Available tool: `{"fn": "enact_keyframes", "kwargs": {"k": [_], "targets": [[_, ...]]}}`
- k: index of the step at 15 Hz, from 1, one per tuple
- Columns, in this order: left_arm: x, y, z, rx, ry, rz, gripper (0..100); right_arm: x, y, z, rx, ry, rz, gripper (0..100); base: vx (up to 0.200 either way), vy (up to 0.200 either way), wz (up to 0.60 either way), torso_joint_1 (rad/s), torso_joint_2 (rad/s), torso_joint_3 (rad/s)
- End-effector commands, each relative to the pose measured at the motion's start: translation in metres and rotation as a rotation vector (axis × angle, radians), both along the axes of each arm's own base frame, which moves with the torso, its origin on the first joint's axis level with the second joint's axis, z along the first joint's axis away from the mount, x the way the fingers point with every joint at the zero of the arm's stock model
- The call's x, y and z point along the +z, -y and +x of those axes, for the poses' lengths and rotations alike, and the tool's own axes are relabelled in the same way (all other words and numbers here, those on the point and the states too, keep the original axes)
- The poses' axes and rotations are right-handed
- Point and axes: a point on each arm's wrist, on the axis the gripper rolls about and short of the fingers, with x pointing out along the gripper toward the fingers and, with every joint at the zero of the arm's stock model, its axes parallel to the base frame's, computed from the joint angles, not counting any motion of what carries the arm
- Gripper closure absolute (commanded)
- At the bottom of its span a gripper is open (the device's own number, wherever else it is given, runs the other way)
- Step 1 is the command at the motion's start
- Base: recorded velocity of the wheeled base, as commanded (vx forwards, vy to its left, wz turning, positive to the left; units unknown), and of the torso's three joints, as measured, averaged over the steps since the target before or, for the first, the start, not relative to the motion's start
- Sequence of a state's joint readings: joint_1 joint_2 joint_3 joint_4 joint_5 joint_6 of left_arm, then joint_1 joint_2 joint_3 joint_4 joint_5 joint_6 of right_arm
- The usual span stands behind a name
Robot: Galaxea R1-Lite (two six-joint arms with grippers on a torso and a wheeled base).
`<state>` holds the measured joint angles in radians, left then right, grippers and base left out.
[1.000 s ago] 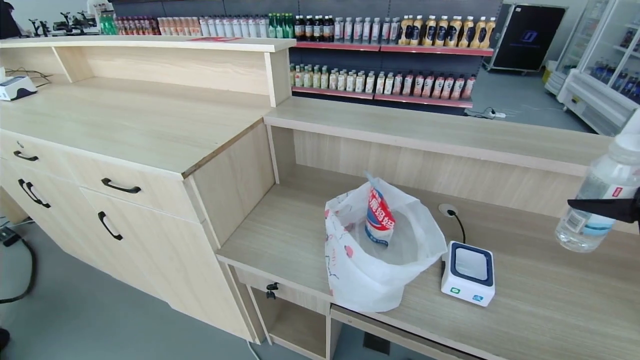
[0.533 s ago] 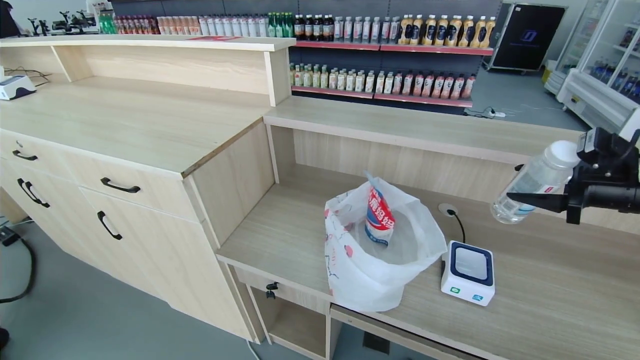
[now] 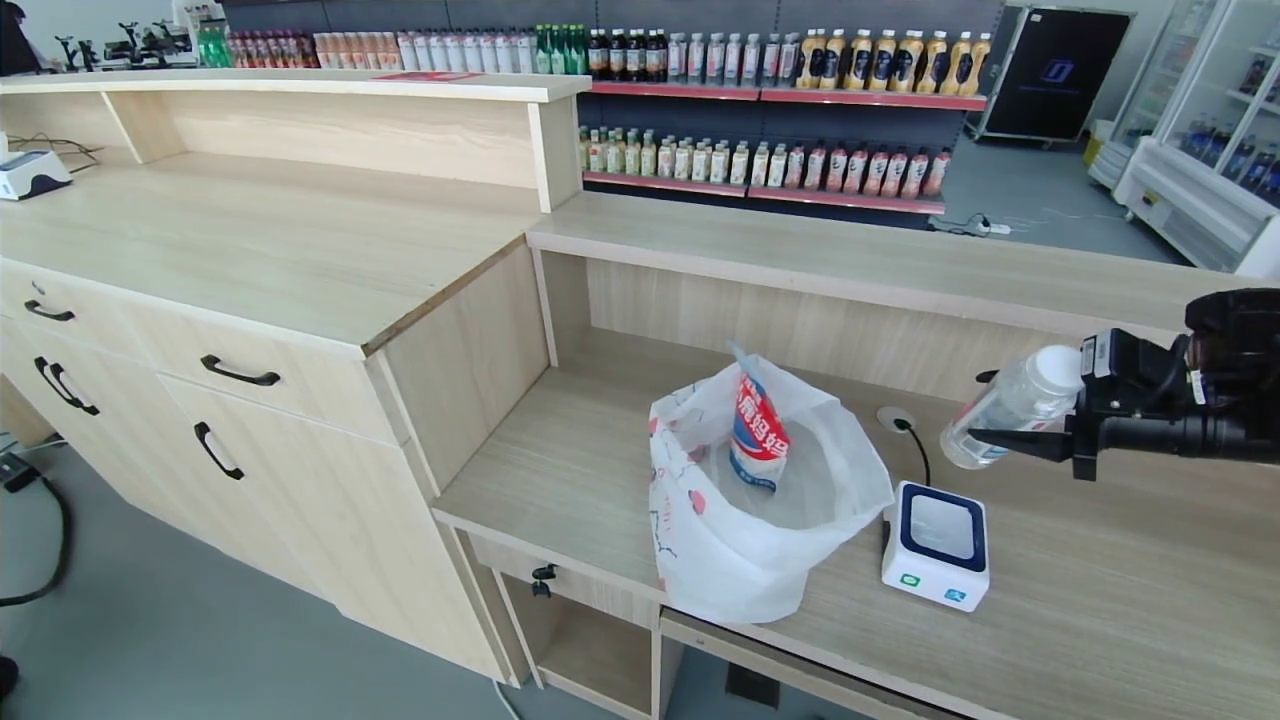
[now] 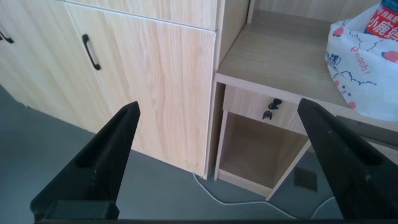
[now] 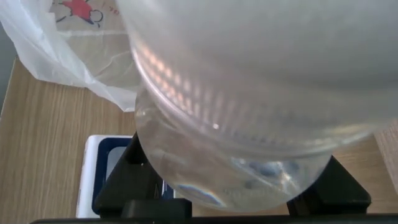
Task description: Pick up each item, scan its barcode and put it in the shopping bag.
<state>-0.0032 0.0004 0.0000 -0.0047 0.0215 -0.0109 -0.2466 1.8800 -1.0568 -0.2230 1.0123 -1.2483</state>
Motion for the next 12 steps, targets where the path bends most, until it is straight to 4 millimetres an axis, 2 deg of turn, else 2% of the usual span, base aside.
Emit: {"fn": "enact_keyframes", "kwargs": {"k": [1,7,12], "targets": [[0.0,0.0,0.0,0.0,0.0,0.0,0,-0.019,-0.004,0.013,0.026,-0.02,0.004,100,0.0,0.0,0.0,0.0,0.0,0.0],[0.0,0.0,0.0,0.002,0.002,0.0,0,-0.036,-0.021,0.038,0.09,0.101,-0.021,100,0.0,0.0,0.0,0.0,0.0,0.0],[0.0,0.0,0.0,0.0,0.0,0.0,0,-0.05,-0.02,0.04,0.107,0.131,-0.063,100,0.0,0.0,0.0,0.0,0.0,0.0]]}}
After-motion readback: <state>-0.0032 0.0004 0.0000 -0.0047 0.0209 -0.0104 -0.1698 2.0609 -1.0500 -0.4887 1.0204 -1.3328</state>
